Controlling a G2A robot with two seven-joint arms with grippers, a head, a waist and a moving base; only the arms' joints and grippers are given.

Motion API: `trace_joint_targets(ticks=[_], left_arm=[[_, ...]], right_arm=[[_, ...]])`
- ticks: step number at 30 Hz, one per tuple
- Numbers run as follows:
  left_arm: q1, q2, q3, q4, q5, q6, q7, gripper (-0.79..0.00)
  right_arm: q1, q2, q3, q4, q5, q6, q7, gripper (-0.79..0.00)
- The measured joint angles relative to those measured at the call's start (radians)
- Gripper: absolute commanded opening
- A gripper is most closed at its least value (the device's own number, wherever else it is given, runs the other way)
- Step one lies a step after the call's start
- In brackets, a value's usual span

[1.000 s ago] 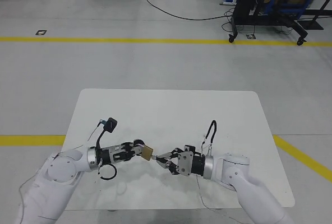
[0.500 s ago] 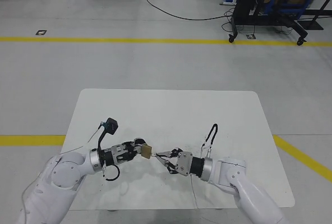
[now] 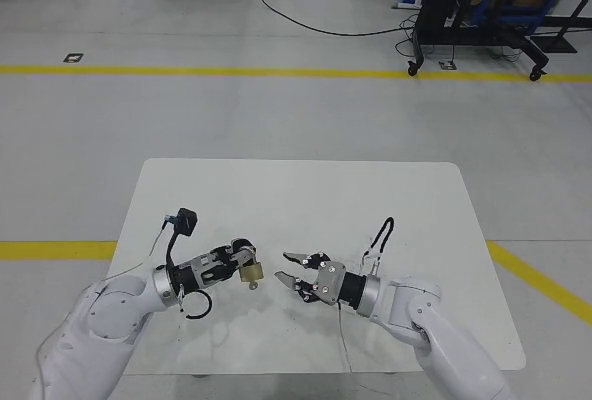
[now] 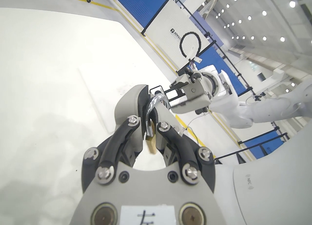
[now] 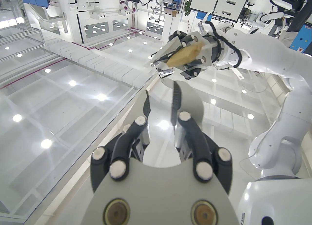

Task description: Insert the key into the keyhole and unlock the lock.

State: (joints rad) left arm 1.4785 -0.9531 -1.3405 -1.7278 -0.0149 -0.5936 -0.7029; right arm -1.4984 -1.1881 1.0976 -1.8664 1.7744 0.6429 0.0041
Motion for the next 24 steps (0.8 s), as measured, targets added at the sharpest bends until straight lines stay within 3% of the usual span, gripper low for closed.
trace_joint_targets(ticks=[11,16,19,24], left_arm=[[-0.052,-0.009,0.035,0.087,-0.324,0.070,-0.099,-0.785],[-0.093,-0.015,0.056,0.121,-0.393,0.127,-0.120,-0.785],[-0.114,-0.019,0.074,0.129,-0.394,0.174,-0.122,-0.785],[-0.180,-0.029,0.141,0.132,-0.329,0.301,-0.154,-0.785]], right_arm=[[0.000,0.000,0.000,0.000,0.000,0.000,0.000,0.000],[0.008,0.002,0.006,-0.019,-0.021,-0.016,-0.011,0.000],[-0.006,0.015,0.035,-0.100,-0.204,-0.064,0.003,0.000],[-0.120,0.053,0.186,-0.257,-0.687,-0.205,0.045,0.000]])
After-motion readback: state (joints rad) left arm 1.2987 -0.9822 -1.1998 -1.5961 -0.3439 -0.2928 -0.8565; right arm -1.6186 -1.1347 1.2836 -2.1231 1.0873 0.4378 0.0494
